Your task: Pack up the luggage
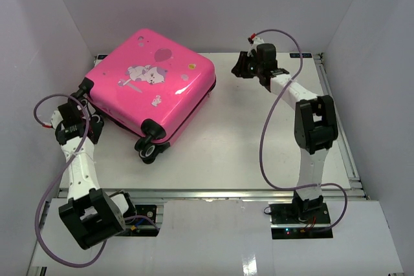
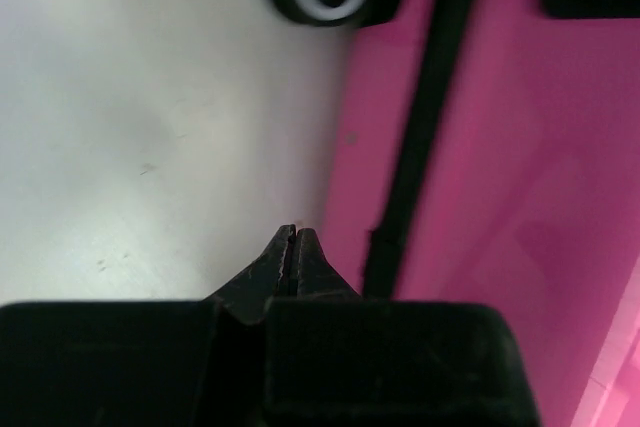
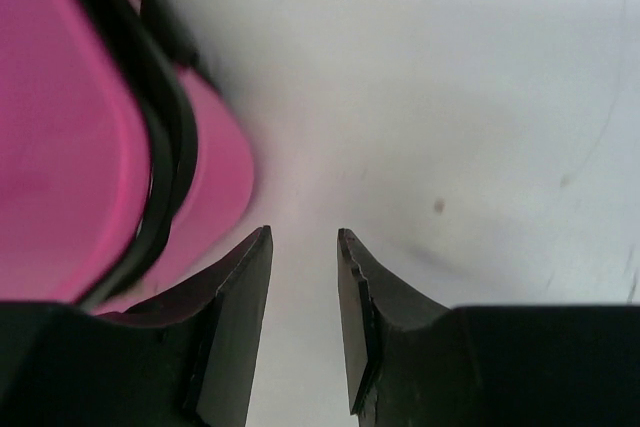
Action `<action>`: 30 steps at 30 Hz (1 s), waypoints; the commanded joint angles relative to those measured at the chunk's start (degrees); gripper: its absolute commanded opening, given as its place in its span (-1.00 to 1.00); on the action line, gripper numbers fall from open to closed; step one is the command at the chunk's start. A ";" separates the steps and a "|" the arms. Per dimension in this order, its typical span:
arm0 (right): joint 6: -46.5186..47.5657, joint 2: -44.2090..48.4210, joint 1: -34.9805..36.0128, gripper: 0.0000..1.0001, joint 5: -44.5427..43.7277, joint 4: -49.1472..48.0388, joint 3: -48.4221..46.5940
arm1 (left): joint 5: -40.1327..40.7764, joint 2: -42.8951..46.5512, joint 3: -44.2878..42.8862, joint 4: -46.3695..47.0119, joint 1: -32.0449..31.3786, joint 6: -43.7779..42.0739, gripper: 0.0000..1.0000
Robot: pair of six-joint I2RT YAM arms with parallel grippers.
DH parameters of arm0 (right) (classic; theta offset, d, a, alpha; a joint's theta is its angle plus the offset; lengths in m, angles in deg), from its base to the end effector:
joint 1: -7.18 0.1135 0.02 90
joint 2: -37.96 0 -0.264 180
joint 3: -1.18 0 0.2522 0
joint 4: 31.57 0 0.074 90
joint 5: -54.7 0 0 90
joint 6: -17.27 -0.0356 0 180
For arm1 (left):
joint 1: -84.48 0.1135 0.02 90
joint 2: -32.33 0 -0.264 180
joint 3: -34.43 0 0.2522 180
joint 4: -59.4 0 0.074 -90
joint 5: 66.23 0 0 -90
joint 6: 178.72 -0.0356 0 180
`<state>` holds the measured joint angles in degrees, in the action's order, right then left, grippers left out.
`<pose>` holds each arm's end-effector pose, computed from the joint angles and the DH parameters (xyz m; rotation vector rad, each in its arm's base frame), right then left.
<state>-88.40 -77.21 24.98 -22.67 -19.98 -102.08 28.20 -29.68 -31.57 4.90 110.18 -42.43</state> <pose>0.4535 0.1538 0.2570 -0.1836 2.0112 0.5937 0.1946 0.0967 0.2797 -1.4672 1.9619 -0.0639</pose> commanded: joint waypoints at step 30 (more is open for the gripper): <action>-12.18 -32.37 6.08 -0.20 -0.91 -16.55 -26.71 | 34.13 -53.91 -33.45 14.32 -18.27 18.91 -1.00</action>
<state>-102.26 -111.58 29.95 -21.06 -35.97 -129.50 58.61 -74.91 -57.45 8.34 100.28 -17.92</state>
